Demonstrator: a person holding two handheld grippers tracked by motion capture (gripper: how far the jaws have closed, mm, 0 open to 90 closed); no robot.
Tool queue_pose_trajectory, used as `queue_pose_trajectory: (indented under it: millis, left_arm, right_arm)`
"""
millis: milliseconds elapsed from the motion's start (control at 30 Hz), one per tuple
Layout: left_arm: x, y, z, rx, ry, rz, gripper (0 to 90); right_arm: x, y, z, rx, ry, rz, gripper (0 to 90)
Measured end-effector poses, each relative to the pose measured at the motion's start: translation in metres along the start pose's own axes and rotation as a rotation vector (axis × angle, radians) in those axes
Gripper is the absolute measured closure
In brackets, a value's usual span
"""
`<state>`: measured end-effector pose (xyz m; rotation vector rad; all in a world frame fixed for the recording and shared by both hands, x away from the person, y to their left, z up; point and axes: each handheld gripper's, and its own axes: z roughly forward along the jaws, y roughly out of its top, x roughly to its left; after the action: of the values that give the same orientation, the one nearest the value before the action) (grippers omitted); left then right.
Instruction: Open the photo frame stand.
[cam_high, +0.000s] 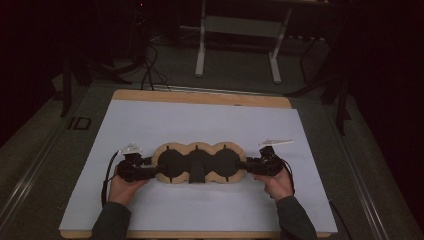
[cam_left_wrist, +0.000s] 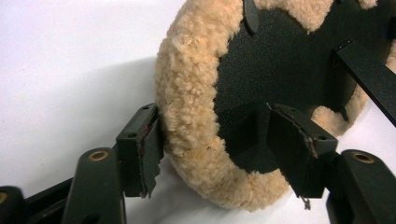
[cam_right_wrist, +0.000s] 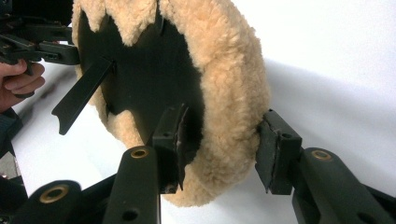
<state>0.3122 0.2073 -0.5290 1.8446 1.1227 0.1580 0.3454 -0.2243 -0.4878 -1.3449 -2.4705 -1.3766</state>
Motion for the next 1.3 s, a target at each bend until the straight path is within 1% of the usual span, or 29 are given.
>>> queue_pose_trajectory:
  millis: [167,300,433,600,700,933,1000,1100,1200,1300]
  left_arm:
    - [0.003,0.0,-0.001,0.007,-0.014,-0.02,42.8]
    - [0.003,-0.001,0.001,0.022,-0.012,-0.013,42.0]
    - [0.0,-0.001,0.0,0.022,-0.008,0.007,43.0]
    - [0.001,-0.001,-0.003,0.012,-0.016,0.004,47.6]
    - [-0.002,0.0,-0.004,0.013,-0.003,0.027,48.8]
    - [-0.004,0.0,-0.007,0.003,0.005,0.04,51.9]
    - [-0.005,0.001,-0.008,-0.005,0.013,0.049,52.9]
    - [-0.007,0.001,-0.008,-0.011,0.022,0.06,53.6]
    - [-0.009,0.002,-0.01,-0.023,0.037,0.081,55.2]
    - [-0.01,0.002,-0.009,-0.026,0.053,0.089,55.5]
  right_arm:
    - [-0.001,-0.002,0.001,-0.003,0.0,-0.002,57.2]
    - [-0.001,-0.003,0.0,-0.008,0.002,-0.01,57.3]
    - [0.001,-0.002,-0.001,-0.003,-0.005,-0.027,57.4]
    - [0.0,-0.003,0.0,0.001,-0.016,-0.038,57.3]
    - [0.0,-0.003,0.001,0.009,-0.022,-0.048,57.2]
    - [0.002,-0.002,-0.001,0.003,-0.032,-0.069,56.6]
    - [0.003,-0.001,0.0,0.009,-0.051,-0.084,55.3]
    - [0.005,0.0,0.0,0.01,-0.063,-0.091,54.6]
    - [0.006,0.001,0.001,0.013,-0.081,-0.11,53.5]
    - [0.007,0.003,0.002,0.004,-0.099,-0.125,53.2]
